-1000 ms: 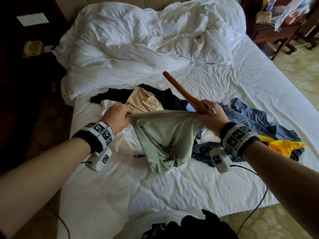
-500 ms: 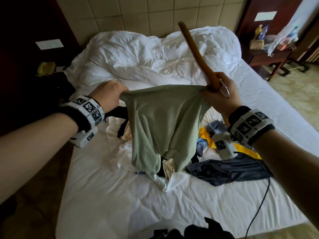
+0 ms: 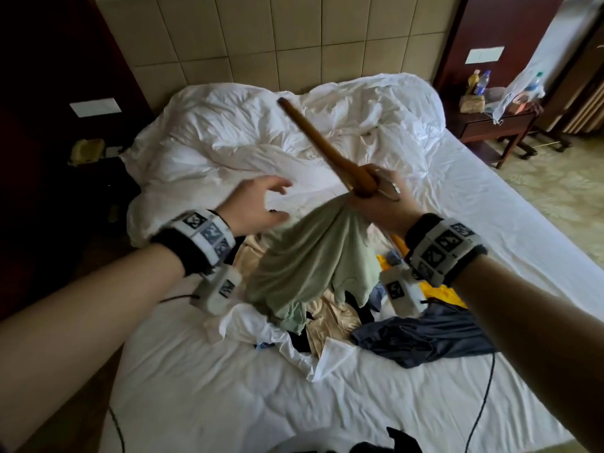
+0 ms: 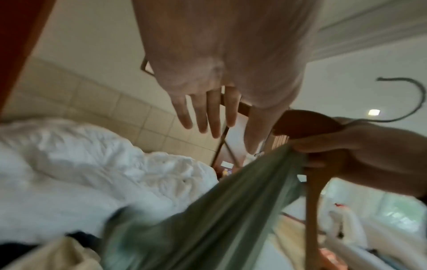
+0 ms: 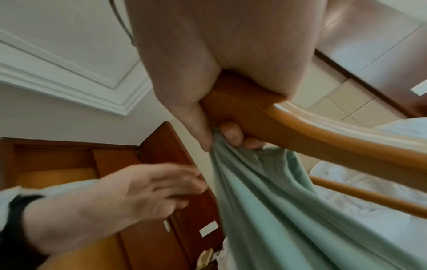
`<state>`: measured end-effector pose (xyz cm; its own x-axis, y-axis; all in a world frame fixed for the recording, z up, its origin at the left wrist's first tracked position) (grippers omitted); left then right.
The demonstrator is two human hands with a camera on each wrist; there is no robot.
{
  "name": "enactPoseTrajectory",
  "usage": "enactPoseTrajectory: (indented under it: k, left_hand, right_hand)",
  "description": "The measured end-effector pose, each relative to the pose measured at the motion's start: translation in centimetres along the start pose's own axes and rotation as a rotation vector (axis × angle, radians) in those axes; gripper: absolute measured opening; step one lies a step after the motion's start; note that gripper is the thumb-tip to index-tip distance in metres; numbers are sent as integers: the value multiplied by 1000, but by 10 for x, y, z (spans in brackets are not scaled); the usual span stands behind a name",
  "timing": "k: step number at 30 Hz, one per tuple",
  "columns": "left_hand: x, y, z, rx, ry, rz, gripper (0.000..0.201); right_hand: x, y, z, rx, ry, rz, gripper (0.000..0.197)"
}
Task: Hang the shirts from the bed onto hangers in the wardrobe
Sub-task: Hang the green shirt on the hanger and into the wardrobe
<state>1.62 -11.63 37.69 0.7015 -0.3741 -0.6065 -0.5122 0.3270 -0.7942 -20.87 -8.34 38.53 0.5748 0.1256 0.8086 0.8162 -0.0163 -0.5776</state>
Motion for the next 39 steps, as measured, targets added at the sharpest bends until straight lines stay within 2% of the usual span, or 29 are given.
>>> enactPoseTrajectory:
  k: [1,2,3,4,5,7,11,16,21,23,27,33,36,39]
  left_hand:
    - [-13,19,-4,63,25,68,58]
    - [-23,37,-9,105,31,121,54]
    - [-28,53,-14,119,15,116,40]
    - [-32,66,-18,127,-19,31,20]
    - [-34,74,-20,118,-51,-63,9]
    - [-28,88,-18,86,-84,-98,17]
    - [-11,98,-5,12,-8,159,13]
    - [-4,85,11,-30,-52,546,22]
    - [-5,68,16,-107,-106,715,20]
    - [0,62,19,-125,-128,720,11]
    - [21,52,31,-189,-196,751,13]
    - [36,44,38,-260,-246,754,16]
    - [38,42,41,-290,-260,787,14]
    - [34,43,41,-295,-266,816,11]
  right_hand:
    - [3,12,0,33,-6,-8,18]
    - [6,24,1,65,-10,-11,19]
    - [9,36,3,96,-15,-3,22]
    - [11,45,5,118,-17,15,25]
    - [10,51,7,129,-16,37,26]
    - [2,55,14,133,24,43,26]
    - [-34,48,29,103,85,-73,25]
    - [-78,58,46,163,181,-89,30]
    - [-86,97,60,242,199,-14,21]
    - [-90,107,62,225,231,-55,19]
    - [-90,104,58,177,265,-142,14]
    - [-78,85,43,62,193,-138,15]
    - [-69,82,44,7,145,-153,38]
    - [-59,98,49,69,133,-159,46]
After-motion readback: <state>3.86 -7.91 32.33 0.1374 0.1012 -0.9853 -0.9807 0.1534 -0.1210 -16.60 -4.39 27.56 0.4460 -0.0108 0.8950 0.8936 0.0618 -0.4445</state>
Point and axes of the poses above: each hand's wrist, its own z-axis away from the middle knuckle, its own y-axis out of the palm, x = y × z, the point moved 8 cm from there along -z, towards the middle knuckle, and after that the axes turned 9 degrees about x, right-handed, at the moved point
